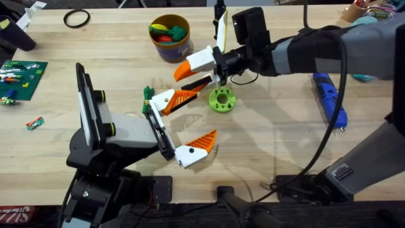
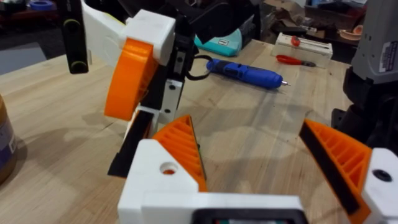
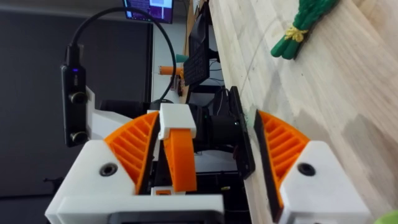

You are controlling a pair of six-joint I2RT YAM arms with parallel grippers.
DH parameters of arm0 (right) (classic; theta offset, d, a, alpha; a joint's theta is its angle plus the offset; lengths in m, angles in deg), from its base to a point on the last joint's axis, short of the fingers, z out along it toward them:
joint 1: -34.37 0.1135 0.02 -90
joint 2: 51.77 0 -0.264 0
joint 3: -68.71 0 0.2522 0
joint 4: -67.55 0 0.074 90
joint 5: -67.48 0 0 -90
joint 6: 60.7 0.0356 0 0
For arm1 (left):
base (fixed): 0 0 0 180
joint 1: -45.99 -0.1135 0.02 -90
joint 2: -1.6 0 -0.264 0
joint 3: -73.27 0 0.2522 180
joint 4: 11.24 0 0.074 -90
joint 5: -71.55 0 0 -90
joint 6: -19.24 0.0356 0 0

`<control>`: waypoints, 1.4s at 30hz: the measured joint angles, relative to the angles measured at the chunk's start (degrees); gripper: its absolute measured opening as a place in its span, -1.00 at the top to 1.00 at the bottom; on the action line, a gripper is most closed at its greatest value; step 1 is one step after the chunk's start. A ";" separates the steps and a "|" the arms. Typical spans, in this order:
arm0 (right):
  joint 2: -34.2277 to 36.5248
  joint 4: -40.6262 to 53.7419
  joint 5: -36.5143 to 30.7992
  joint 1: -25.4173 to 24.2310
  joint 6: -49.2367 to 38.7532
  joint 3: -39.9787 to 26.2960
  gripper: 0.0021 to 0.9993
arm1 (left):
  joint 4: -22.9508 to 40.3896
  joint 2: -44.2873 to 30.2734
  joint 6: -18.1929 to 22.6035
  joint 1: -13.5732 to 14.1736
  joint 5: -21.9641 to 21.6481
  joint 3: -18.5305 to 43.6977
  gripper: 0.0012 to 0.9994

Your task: Pick up the gripper from the table and insert it into the empty holder that is missing its gripper. Then pick up a screw, insert it into the mounting hole, and use the screwdriver to tighten it. Finally, clean up the table by picking up the vegetable and placing it into the bucket.

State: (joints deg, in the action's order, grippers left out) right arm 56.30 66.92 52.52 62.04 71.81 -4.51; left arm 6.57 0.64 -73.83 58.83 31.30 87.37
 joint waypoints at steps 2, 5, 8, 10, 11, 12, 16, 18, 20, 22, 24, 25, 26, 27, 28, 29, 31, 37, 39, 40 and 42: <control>0.00 0.71 -0.02 -0.36 0.07 0.00 -0.73 | 0.00 0.00 -0.03 -0.02 0.01 0.00 -0.98; 0.00 1.07 0.32 -0.85 0.05 0.04 -0.73 | 0.00 0.00 -0.04 -0.02 -0.02 0.00 -0.98; 0.00 0.59 2.21 -1.97 -0.41 0.04 -0.73 | 0.00 0.00 -0.04 -0.02 -0.05 0.00 -0.98; 0.00 0.25 4.53 -3.07 -1.42 0.04 -0.73 | 0.00 0.00 -0.04 -0.02 -0.05 0.00 -0.98; 0.00 0.20 5.78 -3.57 -2.16 0.04 -0.73 | 0.00 0.00 -0.04 -0.02 -0.06 0.00 -0.98; 0.00 0.25 7.02 -4.02 -3.02 0.04 -0.73 | 0.00 0.00 -0.04 -0.02 -0.06 0.00 -0.98; -0.01 2.50 10.73 -4.52 -6.16 0.06 -0.73 | 0.00 0.00 -0.04 -0.02 -0.06 0.00 -0.98; 0.00 4.70 11.73 -4.20 -7.80 0.09 -0.73 | 0.01 0.00 -0.04 -0.02 -0.06 0.00 -0.98; 0.00 7.83 12.26 -3.74 -9.74 0.16 -0.73 | 0.02 0.00 -0.04 -0.02 -0.06 0.00 -0.98; 0.00 10.32 12.26 -3.27 -11.45 0.29 -0.73 | 0.04 0.00 -0.04 -0.02 -0.06 0.00 -0.98; 0.00 11.46 12.26 -2.90 -12.70 0.36 -0.73 | 0.04 0.00 -0.04 -0.02 -0.06 0.00 -0.98; 0.00 11.67 12.25 -2.79 -13.10 0.37 -0.73 | 0.04 0.00 -0.04 -0.02 -0.06 0.00 -0.98; 0.00 11.81 12.25 -2.72 -13.41 0.37 -0.73 | 0.04 0.00 -0.04 -0.02 -0.06 0.00 -0.98; 0.00 12.02 12.25 -2.63 -13.71 0.37 -0.73 | 0.04 0.00 -0.04 -0.02 -0.06 0.00 -0.98; 0.00 12.36 12.26 -2.49 -13.96 0.37 -0.73 | 0.04 0.00 -0.04 -0.02 -0.06 0.00 -0.98; 0.00 12.68 12.26 -2.37 -14.16 0.37 -0.73 | 0.04 0.00 -0.04 -0.02 -0.06 0.00 -0.98; 0.00 12.97 12.25 -1.87 -14.35 0.37 -0.73 | 0.04 0.00 -0.04 -0.02 -0.06 0.00 -0.98; 0.00 13.04 12.25 0.13 -15.12 0.37 -0.20 | 0.04 0.00 -0.04 -0.02 -0.06 0.00 -0.98; 0.00 13.08 12.25 0.23 -15.39 0.37 0.13 | 0.04 0.00 -0.04 -0.02 -0.06 0.00 -0.98; 0.00 13.07 12.25 0.23 -15.40 0.37 0.33 | 0.04 0.00 -0.05 -0.02 -0.06 0.00 -0.98; 0.00 13.06 12.26 0.21 -15.42 0.37 0.64 | 0.08 0.00 -0.27 -0.02 -0.17 0.00 -0.98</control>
State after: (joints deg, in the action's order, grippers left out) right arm 56.30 79.99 64.78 62.25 56.39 -4.14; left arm 6.65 0.64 -74.10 58.81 31.13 87.37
